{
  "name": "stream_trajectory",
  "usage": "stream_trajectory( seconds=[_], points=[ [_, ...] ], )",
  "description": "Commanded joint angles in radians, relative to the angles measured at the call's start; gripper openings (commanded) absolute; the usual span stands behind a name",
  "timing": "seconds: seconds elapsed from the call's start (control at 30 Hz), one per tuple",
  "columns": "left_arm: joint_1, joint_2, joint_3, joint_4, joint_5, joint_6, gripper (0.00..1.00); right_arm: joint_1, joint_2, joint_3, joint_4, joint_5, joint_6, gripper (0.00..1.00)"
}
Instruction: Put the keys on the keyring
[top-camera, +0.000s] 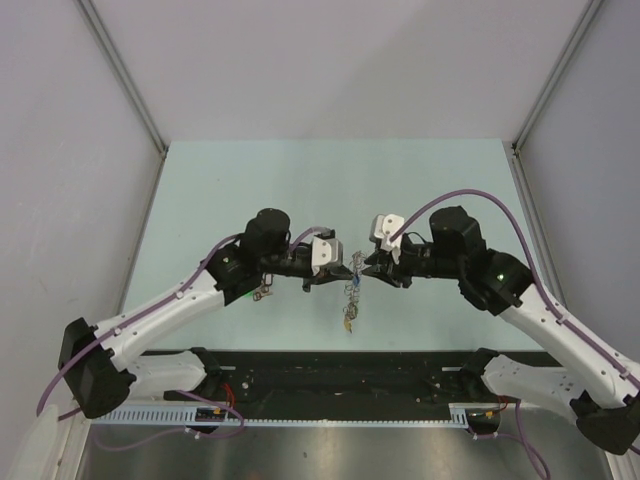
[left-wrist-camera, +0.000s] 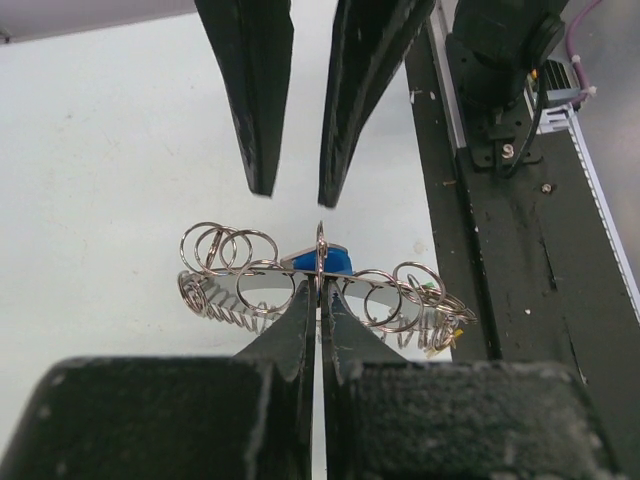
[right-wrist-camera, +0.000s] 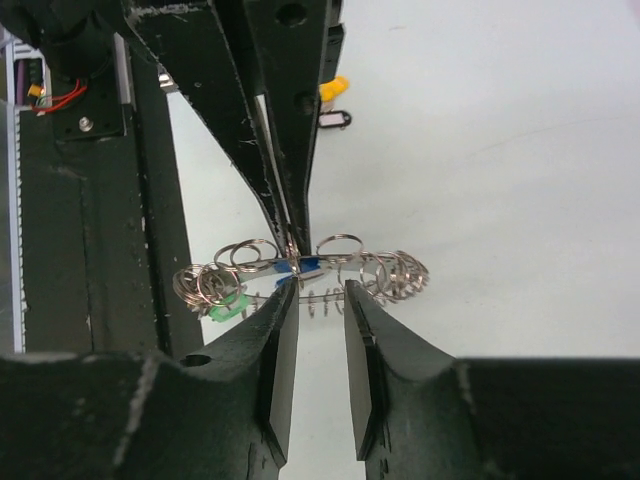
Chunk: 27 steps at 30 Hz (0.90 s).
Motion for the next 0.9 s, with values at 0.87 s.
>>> stream_trajectory(
  seconds=[0.87],
  points=[
    [-0.003,-0.134,-0.048,0.025,-0.093,0.216,0.0,-0.142,-0.049,-0.158,0.306,-0.266,0.044,0.26]
  ],
)
